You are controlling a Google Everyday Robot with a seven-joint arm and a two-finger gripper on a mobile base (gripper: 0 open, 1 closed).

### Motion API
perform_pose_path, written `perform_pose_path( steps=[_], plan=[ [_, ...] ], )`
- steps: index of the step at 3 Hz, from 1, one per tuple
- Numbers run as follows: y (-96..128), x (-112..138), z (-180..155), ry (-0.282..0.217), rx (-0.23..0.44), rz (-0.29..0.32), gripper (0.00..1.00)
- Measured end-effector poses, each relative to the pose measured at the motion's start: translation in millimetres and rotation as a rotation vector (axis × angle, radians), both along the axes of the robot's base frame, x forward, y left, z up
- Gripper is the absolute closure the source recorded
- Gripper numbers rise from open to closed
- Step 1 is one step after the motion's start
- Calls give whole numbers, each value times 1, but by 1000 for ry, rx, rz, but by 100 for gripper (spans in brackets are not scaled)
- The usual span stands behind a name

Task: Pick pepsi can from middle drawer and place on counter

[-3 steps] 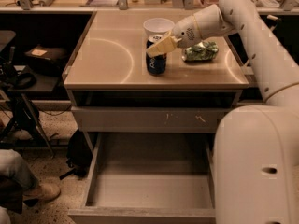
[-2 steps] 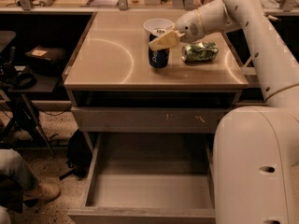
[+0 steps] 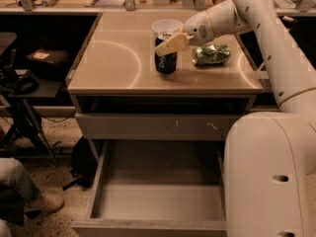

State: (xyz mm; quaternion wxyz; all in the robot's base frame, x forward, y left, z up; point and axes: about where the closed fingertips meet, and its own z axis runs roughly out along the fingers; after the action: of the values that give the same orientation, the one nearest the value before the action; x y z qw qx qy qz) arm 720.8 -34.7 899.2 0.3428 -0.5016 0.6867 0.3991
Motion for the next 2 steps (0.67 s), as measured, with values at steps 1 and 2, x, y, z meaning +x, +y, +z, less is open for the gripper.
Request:
perform_pose_path(
  steps=[1,2],
  plan=[
    [0,0,0,0,0,0,13],
    [0,0,0,0,0,0,0]
  ],
)
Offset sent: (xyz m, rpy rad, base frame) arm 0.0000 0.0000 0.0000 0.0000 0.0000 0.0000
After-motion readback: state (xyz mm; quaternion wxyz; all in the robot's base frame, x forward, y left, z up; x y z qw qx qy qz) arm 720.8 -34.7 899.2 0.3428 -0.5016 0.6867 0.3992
